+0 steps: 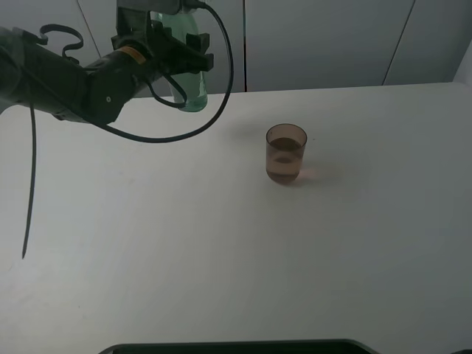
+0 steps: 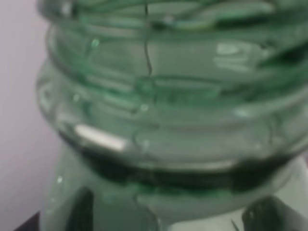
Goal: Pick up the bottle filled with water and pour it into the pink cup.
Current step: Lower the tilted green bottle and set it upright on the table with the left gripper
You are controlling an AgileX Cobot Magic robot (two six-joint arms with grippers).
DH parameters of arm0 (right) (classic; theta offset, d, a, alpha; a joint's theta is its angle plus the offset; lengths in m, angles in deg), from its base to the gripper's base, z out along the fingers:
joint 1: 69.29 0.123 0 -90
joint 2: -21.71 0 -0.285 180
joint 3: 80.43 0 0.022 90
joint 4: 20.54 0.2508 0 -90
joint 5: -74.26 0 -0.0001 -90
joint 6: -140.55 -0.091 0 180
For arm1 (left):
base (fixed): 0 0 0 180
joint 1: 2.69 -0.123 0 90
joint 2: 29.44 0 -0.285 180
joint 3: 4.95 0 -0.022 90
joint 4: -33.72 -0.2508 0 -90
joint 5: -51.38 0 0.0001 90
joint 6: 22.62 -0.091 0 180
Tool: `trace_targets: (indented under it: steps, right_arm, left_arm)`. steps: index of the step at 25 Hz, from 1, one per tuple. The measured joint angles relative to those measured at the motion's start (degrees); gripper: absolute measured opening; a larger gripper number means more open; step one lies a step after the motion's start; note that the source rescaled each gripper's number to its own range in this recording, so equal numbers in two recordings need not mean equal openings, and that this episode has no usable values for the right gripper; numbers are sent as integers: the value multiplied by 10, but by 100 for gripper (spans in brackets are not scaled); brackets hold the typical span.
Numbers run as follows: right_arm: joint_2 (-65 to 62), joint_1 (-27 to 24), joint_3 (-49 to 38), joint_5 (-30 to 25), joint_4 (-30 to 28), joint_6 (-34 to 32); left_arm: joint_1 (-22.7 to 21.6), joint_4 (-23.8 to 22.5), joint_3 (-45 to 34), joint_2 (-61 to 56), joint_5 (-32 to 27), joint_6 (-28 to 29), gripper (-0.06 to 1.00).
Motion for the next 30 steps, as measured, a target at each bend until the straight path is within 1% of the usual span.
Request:
trace_targets:
  steps: [4, 14, 17, 20, 30]
  right_arm:
    - [0, 0, 0, 0, 0, 0]
    - [0, 0, 0, 0, 0, 0]
    - [0, 0, 0, 0, 0, 0]
    - [0, 0, 0, 0, 0, 0]
    - [0, 0, 0, 0, 0, 0]
  left_arm:
    - [0, -8, -5, 14, 15, 1, 2]
    - [0, -9, -8, 86, 62, 2, 2]
    - [-3, -9, -8, 104, 75, 20, 2]
    - [-9, -12, -8, 121, 81, 42, 2]
    - [-12, -11, -8, 132, 88, 45, 2]
